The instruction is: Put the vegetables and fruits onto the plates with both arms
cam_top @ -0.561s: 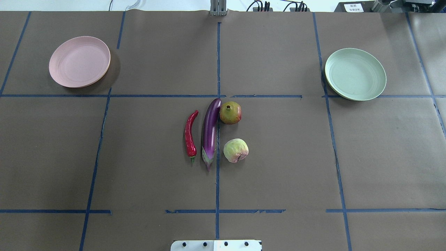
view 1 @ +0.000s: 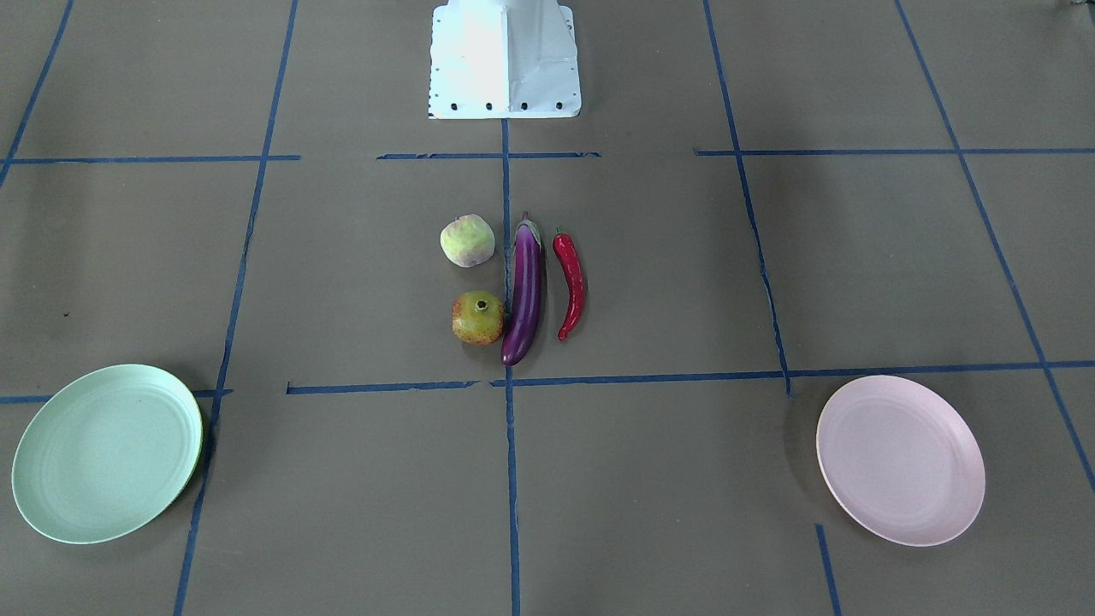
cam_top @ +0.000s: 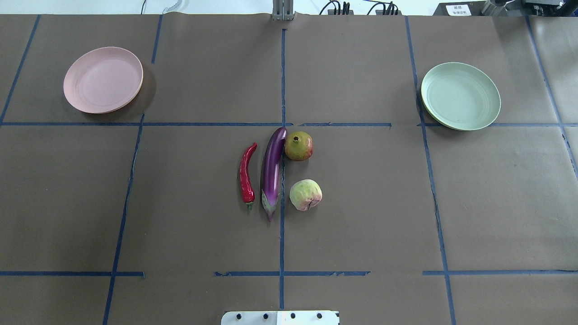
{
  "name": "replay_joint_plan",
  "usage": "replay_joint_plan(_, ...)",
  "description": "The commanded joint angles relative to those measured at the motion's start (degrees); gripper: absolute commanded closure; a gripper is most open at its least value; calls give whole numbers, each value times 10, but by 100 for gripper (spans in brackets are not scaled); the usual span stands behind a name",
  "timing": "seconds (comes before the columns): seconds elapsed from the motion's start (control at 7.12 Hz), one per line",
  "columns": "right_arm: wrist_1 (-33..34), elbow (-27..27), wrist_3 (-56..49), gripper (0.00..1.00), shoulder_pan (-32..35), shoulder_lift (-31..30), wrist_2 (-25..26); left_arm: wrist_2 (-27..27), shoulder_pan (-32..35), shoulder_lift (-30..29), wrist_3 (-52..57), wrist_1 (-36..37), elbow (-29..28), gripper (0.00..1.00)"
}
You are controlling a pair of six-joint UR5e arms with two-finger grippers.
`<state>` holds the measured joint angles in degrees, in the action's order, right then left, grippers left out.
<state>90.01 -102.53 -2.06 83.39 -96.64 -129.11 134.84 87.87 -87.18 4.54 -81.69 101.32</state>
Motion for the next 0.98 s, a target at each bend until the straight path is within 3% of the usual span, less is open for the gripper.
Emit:
replay_joint_plan(0.0, -11, -6, 1, 0, -7, 14, 0, -5, -6, 3, -1, 2, 17, 0)
replay_joint_plan(0.42, -54, -45, 167, 0, -108, 79, 1, -4, -8, -15, -3, -21, 13, 0)
replay_joint_plan(0.84, -67, -72, 411, 0, -267, 218, 10, 1, -8, -16, -1, -26, 11, 0)
